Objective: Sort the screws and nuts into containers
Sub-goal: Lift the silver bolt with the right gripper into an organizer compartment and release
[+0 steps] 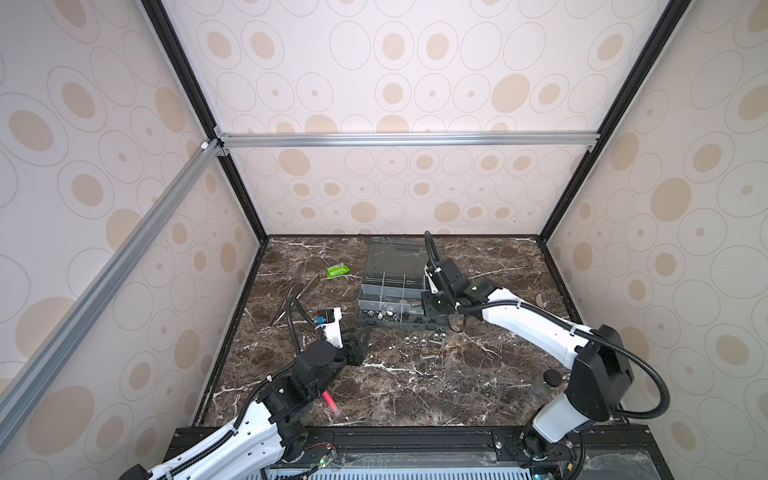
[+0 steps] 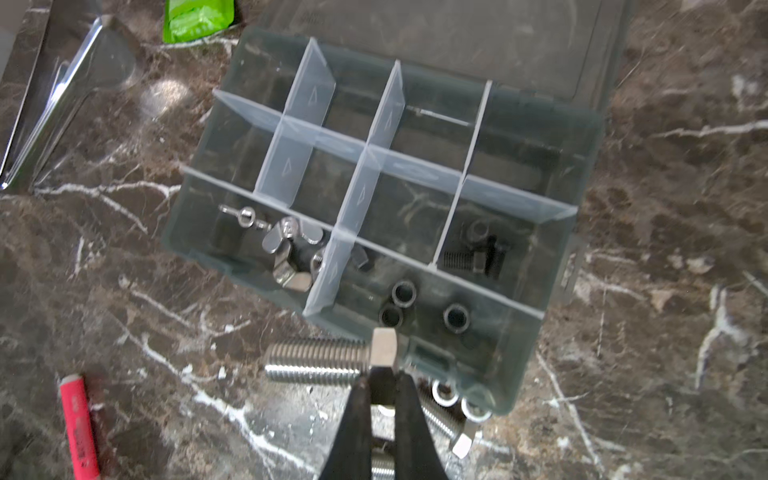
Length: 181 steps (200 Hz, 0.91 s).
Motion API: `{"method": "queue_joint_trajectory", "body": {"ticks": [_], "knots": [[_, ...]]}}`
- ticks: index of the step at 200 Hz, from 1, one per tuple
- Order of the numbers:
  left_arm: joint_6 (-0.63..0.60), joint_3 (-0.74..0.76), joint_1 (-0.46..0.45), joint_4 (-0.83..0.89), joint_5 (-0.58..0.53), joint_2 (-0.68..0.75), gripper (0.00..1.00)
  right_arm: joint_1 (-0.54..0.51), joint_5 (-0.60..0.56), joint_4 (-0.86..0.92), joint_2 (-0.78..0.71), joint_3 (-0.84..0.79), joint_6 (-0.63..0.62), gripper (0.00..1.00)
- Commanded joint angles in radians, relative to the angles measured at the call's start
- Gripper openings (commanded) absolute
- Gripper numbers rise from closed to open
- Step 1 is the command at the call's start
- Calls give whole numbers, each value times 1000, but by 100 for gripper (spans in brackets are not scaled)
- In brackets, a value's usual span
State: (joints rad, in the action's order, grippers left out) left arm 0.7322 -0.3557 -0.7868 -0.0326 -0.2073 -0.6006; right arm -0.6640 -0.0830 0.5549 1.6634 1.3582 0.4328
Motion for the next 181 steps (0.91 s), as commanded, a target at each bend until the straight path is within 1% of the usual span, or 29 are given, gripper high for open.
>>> {"method": "queue_joint_trajectory", "body": {"ticks": [1, 26, 51, 99, 120, 132, 160, 181], "knots": [[24, -1, 5, 7, 1, 13, 53, 23, -7, 36, 105, 103, -41, 10], [37, 7, 5, 8, 14, 21, 53, 33, -6, 76, 223, 232, -54, 10], [49, 19, 5, 17, 22, 33, 53, 39, -14, 80, 298, 294, -52, 10], [49, 35, 5, 31, 11, 66, 53, 45, -23, 82, 351, 314, -38, 11], [57, 45, 6, 30, 11, 71, 53, 45, -23, 83, 356, 308, -32, 13], [60, 49, 6, 30, 11, 71, 53, 45, -23, 82, 356, 306, -31, 17], [67, 53, 5, 28, 16, 72, 53, 48, -32, 91, 353, 306, -20, 35], [70, 55, 6, 23, 19, 73, 53, 48, -31, 96, 343, 302, -17, 40]]}}
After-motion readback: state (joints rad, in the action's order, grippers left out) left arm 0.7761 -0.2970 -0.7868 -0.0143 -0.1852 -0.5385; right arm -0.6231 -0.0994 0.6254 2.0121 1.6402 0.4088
